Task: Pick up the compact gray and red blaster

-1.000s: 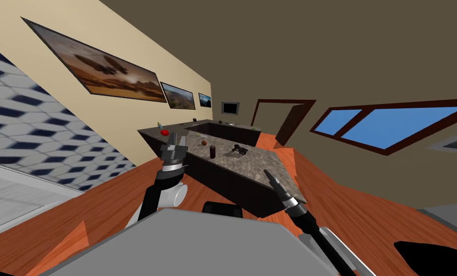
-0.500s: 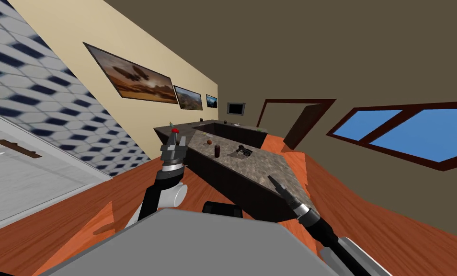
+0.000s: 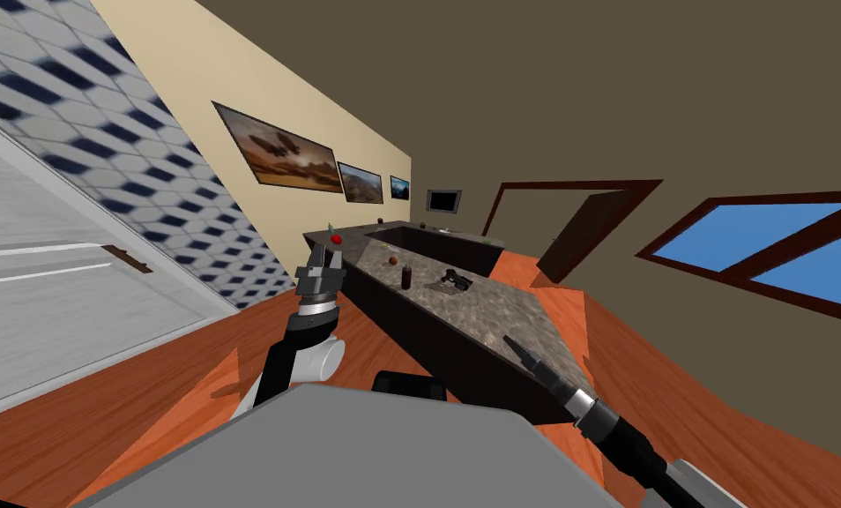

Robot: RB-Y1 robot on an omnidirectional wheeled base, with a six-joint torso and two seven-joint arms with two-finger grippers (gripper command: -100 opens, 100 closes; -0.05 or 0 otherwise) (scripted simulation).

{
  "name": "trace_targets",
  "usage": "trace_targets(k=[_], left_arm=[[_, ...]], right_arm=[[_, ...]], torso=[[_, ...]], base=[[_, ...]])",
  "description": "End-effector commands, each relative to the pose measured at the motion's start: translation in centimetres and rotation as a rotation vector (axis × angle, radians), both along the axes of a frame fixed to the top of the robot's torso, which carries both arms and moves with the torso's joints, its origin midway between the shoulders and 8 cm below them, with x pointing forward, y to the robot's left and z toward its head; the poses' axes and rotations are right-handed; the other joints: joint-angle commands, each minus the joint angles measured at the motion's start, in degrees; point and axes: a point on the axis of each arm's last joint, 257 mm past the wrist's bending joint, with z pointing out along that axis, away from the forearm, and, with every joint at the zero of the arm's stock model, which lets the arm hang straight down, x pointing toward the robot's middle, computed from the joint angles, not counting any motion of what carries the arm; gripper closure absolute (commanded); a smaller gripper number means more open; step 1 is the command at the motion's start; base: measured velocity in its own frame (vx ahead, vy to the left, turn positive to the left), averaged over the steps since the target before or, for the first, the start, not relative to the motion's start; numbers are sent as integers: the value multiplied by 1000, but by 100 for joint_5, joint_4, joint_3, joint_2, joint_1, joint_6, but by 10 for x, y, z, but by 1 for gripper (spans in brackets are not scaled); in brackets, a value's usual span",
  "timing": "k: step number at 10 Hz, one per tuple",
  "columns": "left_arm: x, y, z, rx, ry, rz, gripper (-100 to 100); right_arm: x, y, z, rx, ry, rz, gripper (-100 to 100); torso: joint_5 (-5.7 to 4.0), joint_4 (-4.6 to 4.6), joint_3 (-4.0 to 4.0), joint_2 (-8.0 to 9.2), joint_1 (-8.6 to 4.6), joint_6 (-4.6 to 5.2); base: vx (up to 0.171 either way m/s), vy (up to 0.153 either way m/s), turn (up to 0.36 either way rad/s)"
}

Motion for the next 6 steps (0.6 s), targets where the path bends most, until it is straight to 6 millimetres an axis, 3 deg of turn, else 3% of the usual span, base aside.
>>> trace_targets(k=[1,2,3,5,6], left_arm=[[0,0,0,0,0,0,0],[0,0,0,0,0,0,0],[0,0,0,0,0,0,0],[0,0,0,0,0,0,0],[0,0,0,0,0,0,0]], right_arm=[[-15,-25,-14,-54,64,-12,-100],[-13,-26,-12,-74,71,7,-100],[-28,-47,-22,-108,120,-11,-100],[-25,-50,-19,-137,130,13,-100],[-39,-72,-27,-181,183,2,-100]], torso=[[0,0,0,0,0,0],[0,0,0,0,-1,-3],[-1,0,0,0,-2,1],[-2,0,-1,-1,-4,2],[-1,0,-1,-2,0,3]], base=[[-7,-13,289],[-6,-19,148],[-7,-15,284],[-3,-16,62],[-2,-8,205]])
